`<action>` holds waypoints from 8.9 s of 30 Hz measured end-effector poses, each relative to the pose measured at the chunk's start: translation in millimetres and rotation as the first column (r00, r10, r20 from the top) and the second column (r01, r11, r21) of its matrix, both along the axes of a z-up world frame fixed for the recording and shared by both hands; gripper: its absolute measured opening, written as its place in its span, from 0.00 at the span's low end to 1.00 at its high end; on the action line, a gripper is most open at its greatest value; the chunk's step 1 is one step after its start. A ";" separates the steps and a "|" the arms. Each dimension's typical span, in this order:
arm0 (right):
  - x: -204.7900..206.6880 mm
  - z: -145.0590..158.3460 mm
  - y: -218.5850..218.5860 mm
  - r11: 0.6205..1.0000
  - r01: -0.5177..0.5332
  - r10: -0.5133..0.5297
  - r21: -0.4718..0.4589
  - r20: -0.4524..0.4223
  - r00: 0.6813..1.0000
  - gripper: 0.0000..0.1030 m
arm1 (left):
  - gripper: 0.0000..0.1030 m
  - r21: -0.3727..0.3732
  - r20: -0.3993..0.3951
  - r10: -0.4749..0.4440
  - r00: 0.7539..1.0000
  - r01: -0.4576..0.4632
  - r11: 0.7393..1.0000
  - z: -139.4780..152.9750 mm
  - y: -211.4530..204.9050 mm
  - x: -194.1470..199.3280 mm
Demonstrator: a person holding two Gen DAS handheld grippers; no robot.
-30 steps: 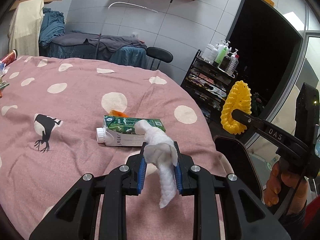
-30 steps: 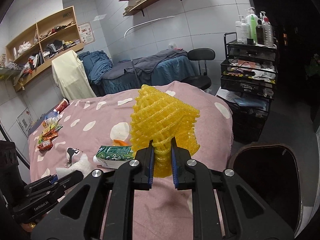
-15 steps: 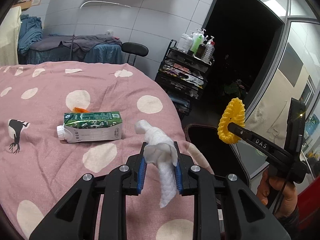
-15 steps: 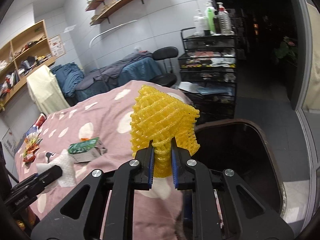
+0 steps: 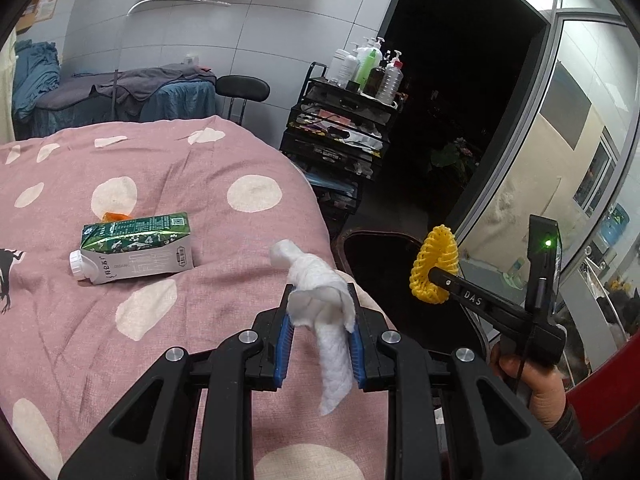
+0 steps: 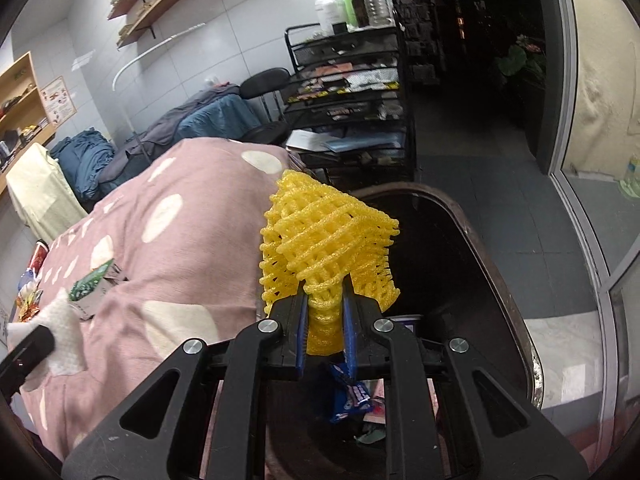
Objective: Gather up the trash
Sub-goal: 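Carry the tissue and yellow net toward the bin with both tools, then open the right tool over the bin while the left tool releases the white tissue, then move the left tool to the green milk carton on the bed and grasp it, then lift the milk carton with the left tool while the right tool grasps the orange peel, then carry the orange peel to the bin and open the right tool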
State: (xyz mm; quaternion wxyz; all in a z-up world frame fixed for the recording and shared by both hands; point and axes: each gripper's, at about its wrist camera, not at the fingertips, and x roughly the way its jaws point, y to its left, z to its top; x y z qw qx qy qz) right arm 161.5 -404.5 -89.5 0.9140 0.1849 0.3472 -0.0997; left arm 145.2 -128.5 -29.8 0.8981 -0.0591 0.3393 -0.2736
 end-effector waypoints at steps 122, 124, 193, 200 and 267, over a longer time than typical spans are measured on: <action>35.0 40.5 76.3 0.964 -0.266 0.261 0.018 0.152 0.953 0.95 | 0.73 0.614 -0.196 -0.393 0.898 0.425 0.665 -57.3 44.4 150.7; 39.6 42.4 84.4 0.958 -0.285 0.280 0.012 0.153 0.948 0.95 | 0.70 0.617 -0.186 -0.399 0.898 0.423 0.664 -58.5 42.7 148.7; 199.5 -11.5 318.8 0.529 -0.825 0.736 -0.200 -0.377 0.563 0.21 | 0.49 0.154 0.085 0.343 0.935 -0.352 0.923 6.1 178.7 35.0; 171.2 18.4 294.3 0.623 -0.763 0.729 -0.171 -0.227 0.646 0.21 | 0.49 0.120 0.086 0.342 0.936 -0.351 0.929 8.0 175.2 25.2; 3.2 -37.2 -12.4 0.998 0.056 -0.054 0.030 -0.060 0.997 0.72 | 0.49 0.060 0.071 -0.054 0.996 0.050 0.997 3.0 8.4 -11.4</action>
